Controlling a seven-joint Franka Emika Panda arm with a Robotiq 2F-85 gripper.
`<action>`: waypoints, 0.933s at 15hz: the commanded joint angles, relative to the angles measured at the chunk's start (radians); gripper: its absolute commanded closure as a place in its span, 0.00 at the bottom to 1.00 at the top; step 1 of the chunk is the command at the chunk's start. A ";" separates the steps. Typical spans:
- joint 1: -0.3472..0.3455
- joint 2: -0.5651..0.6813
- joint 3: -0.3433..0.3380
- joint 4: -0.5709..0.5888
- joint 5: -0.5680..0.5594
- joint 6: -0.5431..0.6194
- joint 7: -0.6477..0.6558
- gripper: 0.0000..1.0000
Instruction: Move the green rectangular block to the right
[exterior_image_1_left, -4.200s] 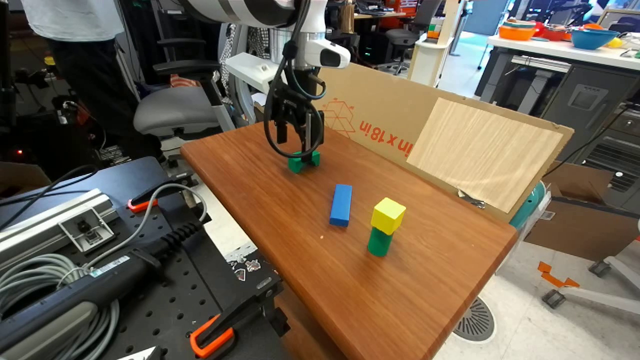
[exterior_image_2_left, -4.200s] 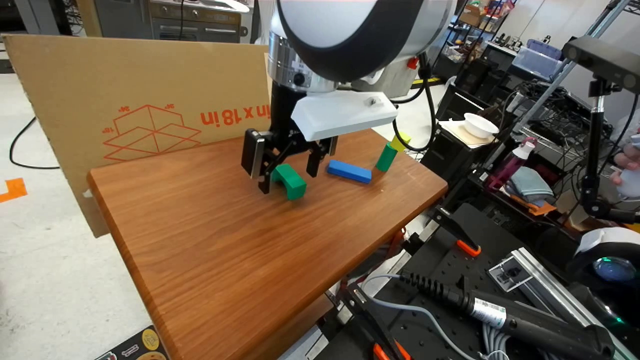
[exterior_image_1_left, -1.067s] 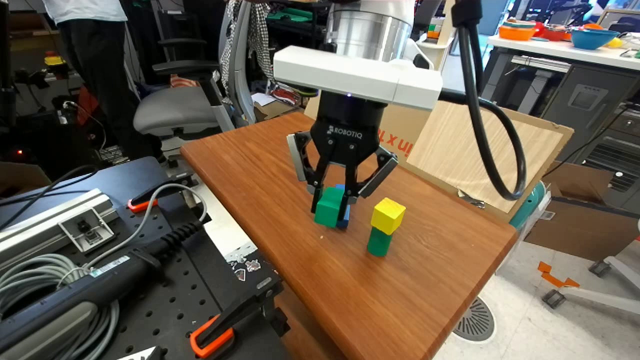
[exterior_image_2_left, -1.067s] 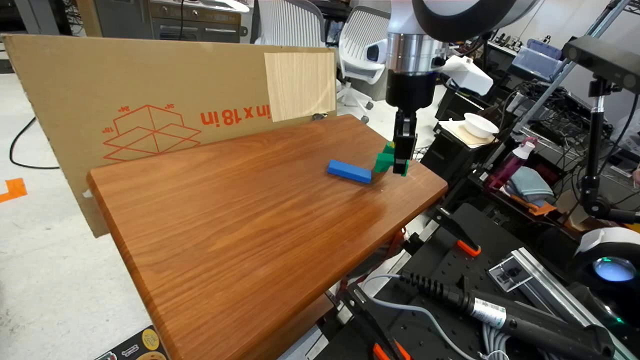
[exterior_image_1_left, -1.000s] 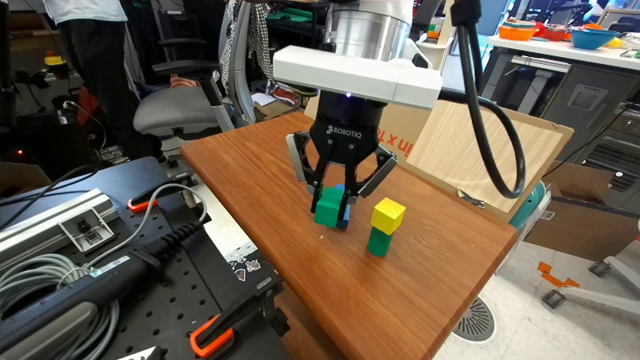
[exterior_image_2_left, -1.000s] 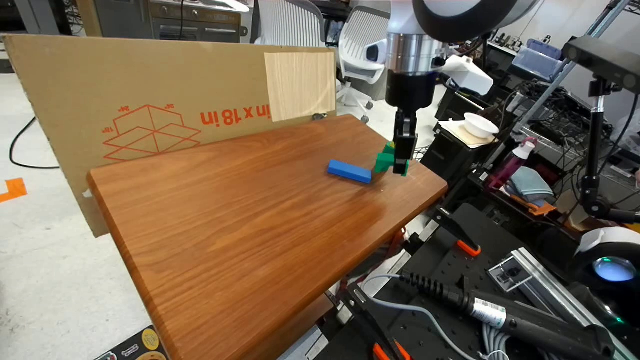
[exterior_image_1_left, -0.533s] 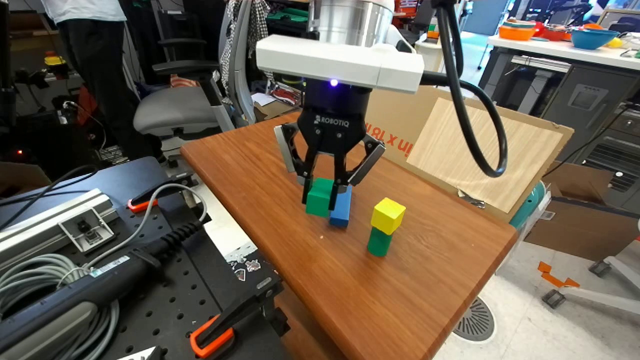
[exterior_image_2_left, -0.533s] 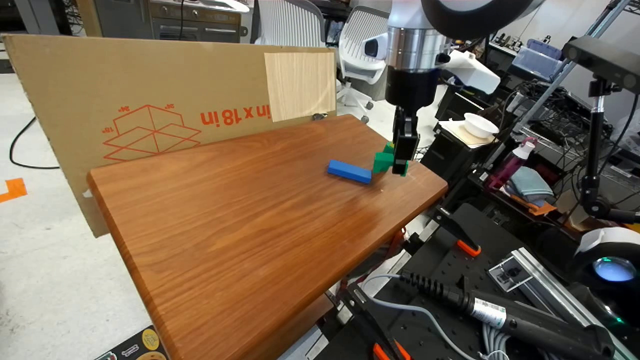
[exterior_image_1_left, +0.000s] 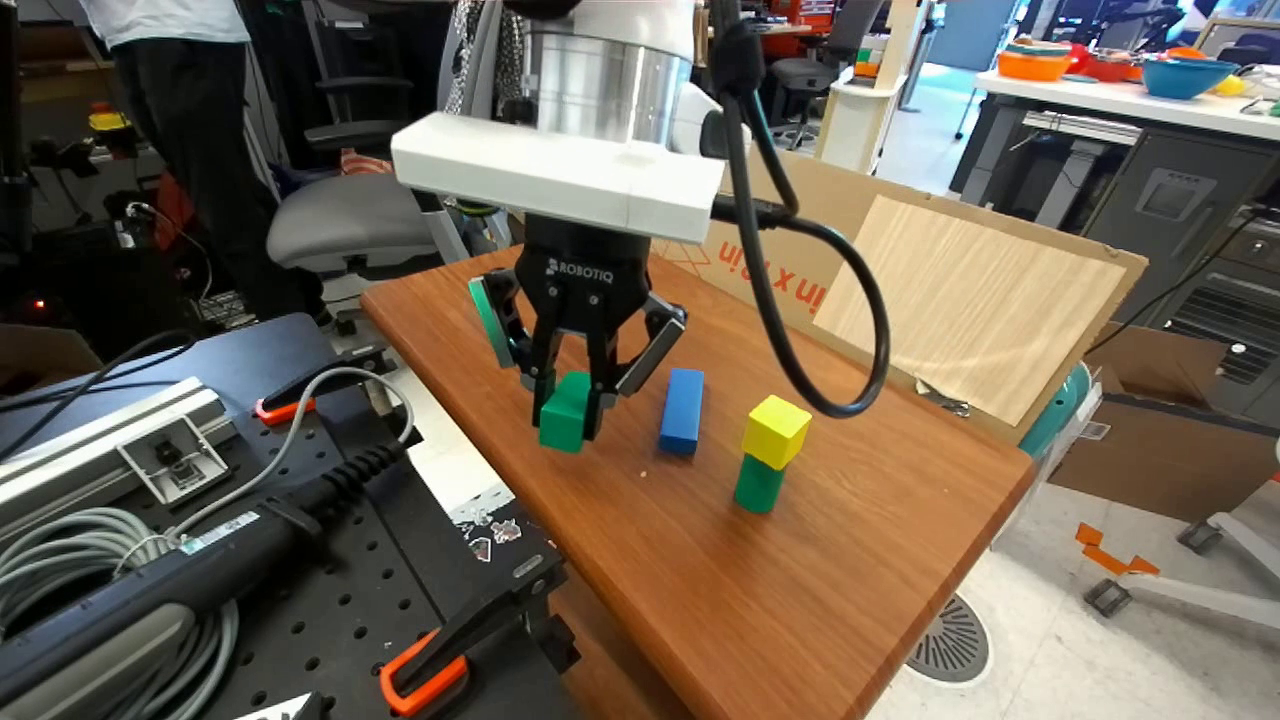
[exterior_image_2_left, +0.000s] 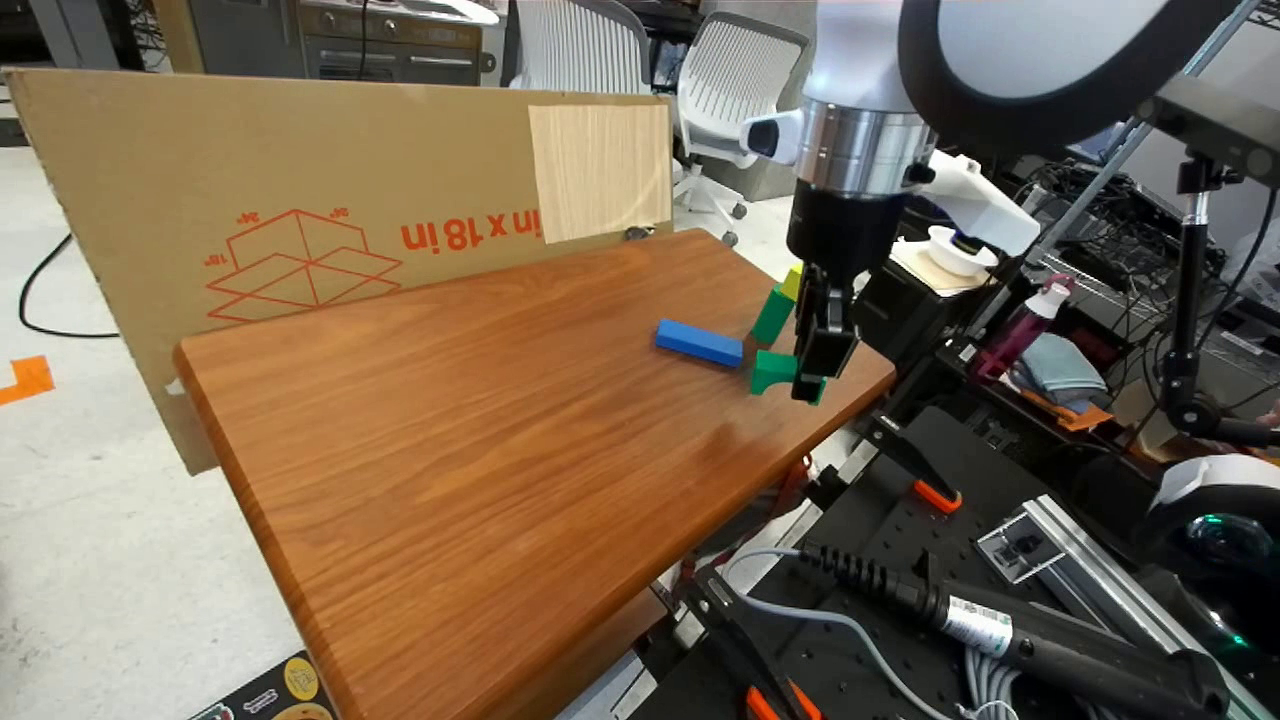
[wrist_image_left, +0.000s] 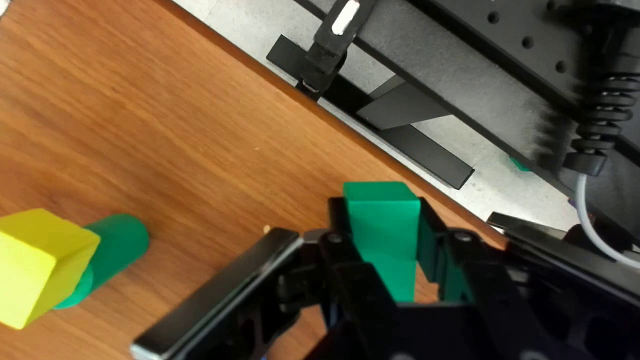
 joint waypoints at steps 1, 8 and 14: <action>0.019 -0.005 -0.029 -0.060 -0.053 0.110 0.071 0.91; 0.044 0.045 -0.099 -0.067 -0.191 0.212 0.208 0.91; 0.067 0.080 -0.134 -0.059 -0.234 0.211 0.274 0.40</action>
